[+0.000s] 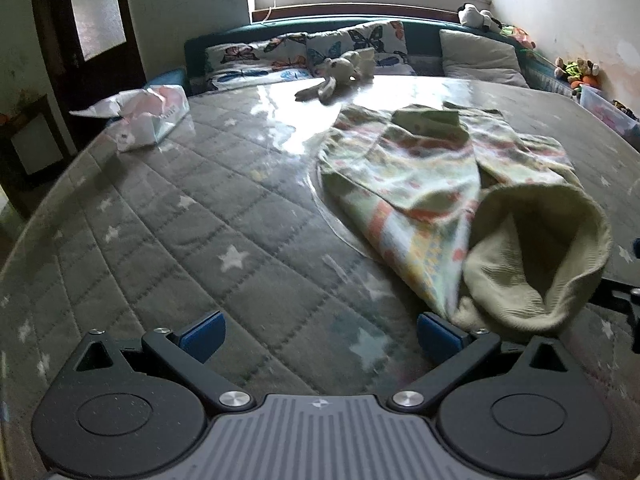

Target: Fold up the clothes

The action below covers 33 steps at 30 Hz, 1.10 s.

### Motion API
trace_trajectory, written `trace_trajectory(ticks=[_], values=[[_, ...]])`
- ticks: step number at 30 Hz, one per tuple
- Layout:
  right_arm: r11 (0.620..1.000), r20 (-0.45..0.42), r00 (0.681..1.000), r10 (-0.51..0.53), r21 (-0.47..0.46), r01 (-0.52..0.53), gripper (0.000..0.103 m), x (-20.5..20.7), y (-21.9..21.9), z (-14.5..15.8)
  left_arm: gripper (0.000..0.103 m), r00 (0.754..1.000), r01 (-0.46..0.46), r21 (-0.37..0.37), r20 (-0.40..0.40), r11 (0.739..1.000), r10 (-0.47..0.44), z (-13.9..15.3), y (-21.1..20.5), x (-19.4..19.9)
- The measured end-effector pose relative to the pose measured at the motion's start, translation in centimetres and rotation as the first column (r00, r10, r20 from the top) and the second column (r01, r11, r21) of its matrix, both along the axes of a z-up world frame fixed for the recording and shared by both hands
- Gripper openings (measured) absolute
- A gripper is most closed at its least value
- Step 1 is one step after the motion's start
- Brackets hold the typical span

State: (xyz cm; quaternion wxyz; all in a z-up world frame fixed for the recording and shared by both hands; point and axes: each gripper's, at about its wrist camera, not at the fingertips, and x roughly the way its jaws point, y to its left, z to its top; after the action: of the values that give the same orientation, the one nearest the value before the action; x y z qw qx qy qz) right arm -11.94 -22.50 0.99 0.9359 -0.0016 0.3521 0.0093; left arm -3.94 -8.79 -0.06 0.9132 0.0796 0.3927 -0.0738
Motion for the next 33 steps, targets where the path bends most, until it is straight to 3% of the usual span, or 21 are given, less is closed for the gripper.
trace_trajectory(ticks=[10,12,17,23,31,33], values=[[1.000,0.029,0.999,-0.022,-0.004,0.022,0.102,1.3,-2.0,1.5,0.103,0.993,-0.031,-0.003,0.112,1.000,0.031,3.9,1.2,3.4],[1.000,0.035,0.999,-0.024,0.009,0.023,0.100,1.9,-2.3,1.8,0.103,0.993,0.003,-0.033,0.117,0.999,0.001,4.4,0.9,4.0],[1.000,0.037,0.999,-0.010,0.012,0.010,0.094,4.0,-2.5,2.1,0.097,0.977,0.156,-0.019,0.151,0.988,-0.152,5.2,-2.7,5.1],[1.000,0.022,1.000,-0.003,0.029,0.003,0.086,6.5,-3.3,2.0,0.086,0.960,0.256,-0.006,0.120,0.967,-0.253,4.8,-6.7,8.4],[0.998,-0.007,1.000,-0.001,0.064,0.002,0.081,9.1,-4.1,1.1,0.085,0.929,0.370,-0.033,0.042,0.929,-0.368,3.2,-10.2,11.0],[0.998,-0.009,1.000,0.007,0.069,-0.006,0.080,9.4,-4.2,1.0,0.075,0.918,0.396,-0.014,0.015,0.918,-0.395,2.2,-10.8,11.2]])
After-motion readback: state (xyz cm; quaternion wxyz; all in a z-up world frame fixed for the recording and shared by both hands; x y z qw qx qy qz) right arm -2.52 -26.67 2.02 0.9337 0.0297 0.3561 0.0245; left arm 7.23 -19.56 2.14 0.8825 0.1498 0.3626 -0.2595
